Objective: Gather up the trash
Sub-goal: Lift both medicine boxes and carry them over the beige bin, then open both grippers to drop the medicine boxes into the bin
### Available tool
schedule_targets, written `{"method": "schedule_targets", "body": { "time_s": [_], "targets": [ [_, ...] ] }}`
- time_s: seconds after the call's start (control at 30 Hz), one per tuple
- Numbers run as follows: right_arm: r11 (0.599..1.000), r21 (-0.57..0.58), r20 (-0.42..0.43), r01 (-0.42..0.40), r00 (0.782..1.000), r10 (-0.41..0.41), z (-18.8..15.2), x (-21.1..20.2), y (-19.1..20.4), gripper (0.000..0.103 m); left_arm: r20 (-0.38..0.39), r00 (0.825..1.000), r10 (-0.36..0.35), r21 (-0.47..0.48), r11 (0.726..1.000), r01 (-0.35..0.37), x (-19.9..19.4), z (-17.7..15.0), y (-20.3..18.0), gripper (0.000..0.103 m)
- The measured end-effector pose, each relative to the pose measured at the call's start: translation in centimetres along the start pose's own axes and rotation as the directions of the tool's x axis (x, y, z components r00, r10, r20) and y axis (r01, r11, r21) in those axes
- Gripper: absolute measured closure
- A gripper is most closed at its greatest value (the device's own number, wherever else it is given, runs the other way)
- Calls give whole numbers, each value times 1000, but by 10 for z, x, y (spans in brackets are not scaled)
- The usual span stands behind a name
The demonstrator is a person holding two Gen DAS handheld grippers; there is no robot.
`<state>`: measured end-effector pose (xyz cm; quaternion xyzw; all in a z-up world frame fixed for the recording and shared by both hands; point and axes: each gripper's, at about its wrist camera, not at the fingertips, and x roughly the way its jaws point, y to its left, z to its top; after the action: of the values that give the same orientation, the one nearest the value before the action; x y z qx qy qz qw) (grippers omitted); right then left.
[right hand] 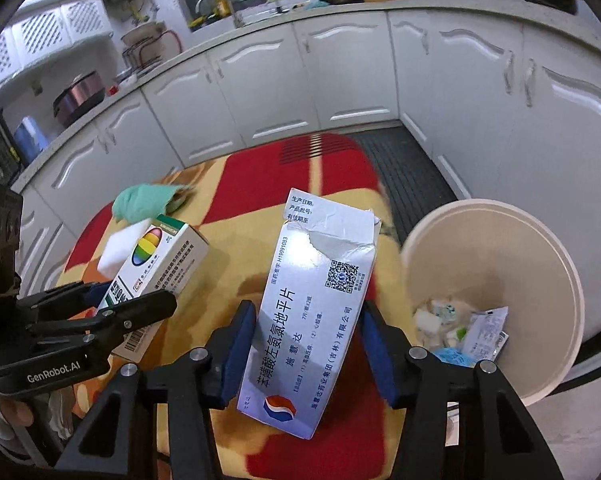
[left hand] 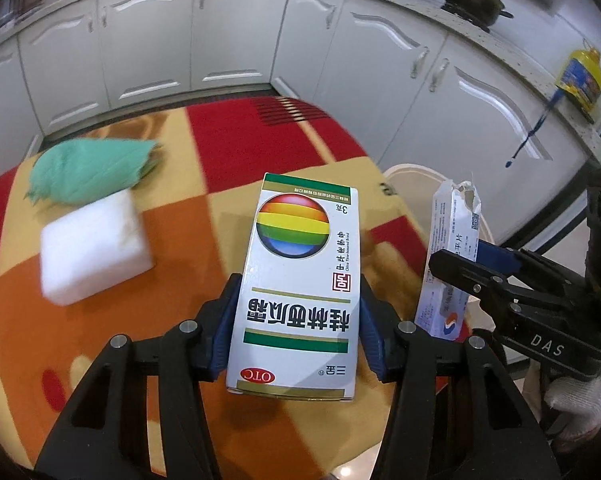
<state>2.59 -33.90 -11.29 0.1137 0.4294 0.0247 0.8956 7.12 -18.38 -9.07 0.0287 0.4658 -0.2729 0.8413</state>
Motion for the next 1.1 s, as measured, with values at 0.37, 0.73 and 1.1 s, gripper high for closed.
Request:
{"method": "schedule_targets", "body": {
  "time_s": [0.37, 0.73, 1.1],
  "targets": [
    [992, 111, 75, 57, 995, -66, 8, -34, -61, 52, 2, 999, -46, 83, 995, 46, 21, 24, -59, 52],
    [964, 206, 74, 166, 980, -184, 5, -45, -126, 52, -33, 992, -122, 125, 984, 125, 60, 47, -107, 52],
    [939, 214, 23, 268, 960, -280, 1, -25, -153, 48, -66, 975, -212, 90, 972, 218, 96, 58, -128, 44]
  ]
}}
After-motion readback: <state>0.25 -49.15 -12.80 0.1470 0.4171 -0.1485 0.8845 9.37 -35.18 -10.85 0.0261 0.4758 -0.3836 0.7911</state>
